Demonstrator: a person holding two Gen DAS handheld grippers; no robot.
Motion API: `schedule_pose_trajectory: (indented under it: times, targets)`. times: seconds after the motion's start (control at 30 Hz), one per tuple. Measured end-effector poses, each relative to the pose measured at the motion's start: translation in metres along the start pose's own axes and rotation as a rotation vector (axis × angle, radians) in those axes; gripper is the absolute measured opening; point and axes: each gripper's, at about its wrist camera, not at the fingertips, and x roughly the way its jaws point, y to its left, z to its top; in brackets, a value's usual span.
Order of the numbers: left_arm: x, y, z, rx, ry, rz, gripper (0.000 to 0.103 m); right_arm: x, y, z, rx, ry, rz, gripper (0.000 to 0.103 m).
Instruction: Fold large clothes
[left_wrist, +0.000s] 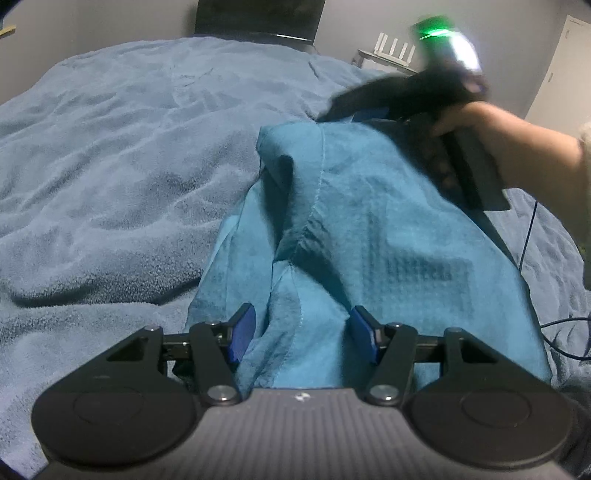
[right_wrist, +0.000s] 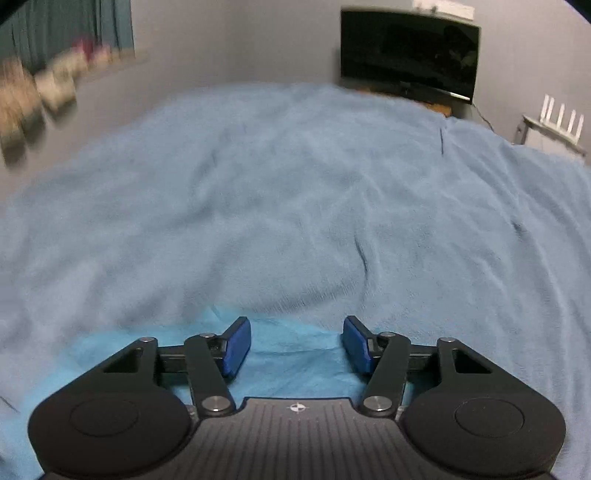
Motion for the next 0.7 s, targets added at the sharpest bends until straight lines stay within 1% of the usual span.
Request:
schedule_pose_trajectory:
  times: [0.03,0.07,0.1,0.13,0.17,0.2,0.23,0.27,0.3,0.37,0.43,0.47,0.53,0.6,0.67,0.7]
  targets:
    - [-0.002,0.000,-0.001,-0.004,0.000,-0.002,0.056,-0.015,-0.006,-0.002,0.029,-0.059,0.017,0.066]
    - [-0.002,0.001,-0.001,-0.007,0.000,-0.002,0.056,-0.032,-0.009,-0.006,0.043,-0.123,0.020,0.074]
    - [0.000,-0.001,0.000,-0.006,0.000,-0.001,0.056,-0.047,-0.011,-0.010,0.035,-0.165,0.010,0.080]
    - [0.000,-0.002,0.000,-0.003,0.001,0.001,0.056,-0.061,-0.012,-0.018,0.000,-0.196,-0.015,0.082]
    - [0.001,-0.003,0.000,-0.002,0.001,0.003,0.056,-0.070,-0.014,-0.025,-0.033,-0.201,-0.037,0.084]
    - [0.001,-0.003,0.000,-0.002,0.002,0.005,0.056,-0.075,-0.018,-0.033,-0.065,-0.187,-0.060,0.088]
    - [0.001,-0.004,-0.001,-0.003,0.003,0.006,0.057,-0.075,-0.024,-0.041,-0.082,-0.147,-0.087,0.088]
    - [0.001,-0.003,-0.001,-0.005,0.004,0.006,0.057,-0.077,-0.034,-0.049,-0.070,-0.120,-0.111,0.088]
    - [0.002,-0.003,-0.002,-0.008,0.006,0.005,0.057,-0.085,-0.048,-0.056,-0.023,-0.131,-0.107,0.088]
    - [0.006,-0.001,-0.001,-0.015,0.011,0.011,0.057,-0.107,-0.082,-0.068,0.171,-0.148,-0.053,0.088]
    - [0.007,0.000,-0.002,-0.023,0.014,0.012,0.057,-0.127,-0.115,-0.086,0.368,-0.165,-0.004,0.092]
    - [0.007,0.001,-0.002,-0.026,0.014,0.011,0.057,-0.135,-0.131,-0.099,0.463,-0.166,0.050,0.097]
    - [0.008,0.001,-0.002,-0.030,0.016,0.012,0.058,-0.139,-0.156,-0.124,0.615,-0.136,0.182,0.099]
    - [0.009,0.001,-0.002,-0.032,0.018,0.013,0.058,-0.133,-0.172,-0.146,0.724,-0.077,0.299,0.102]
    - [0.009,0.002,-0.002,-0.037,0.019,0.013,0.058,-0.119,-0.177,-0.165,0.784,-0.011,0.357,0.102]
    - [0.009,0.002,-0.002,-0.041,0.019,0.013,0.058,-0.113,-0.177,-0.171,0.794,0.009,0.378,0.102]
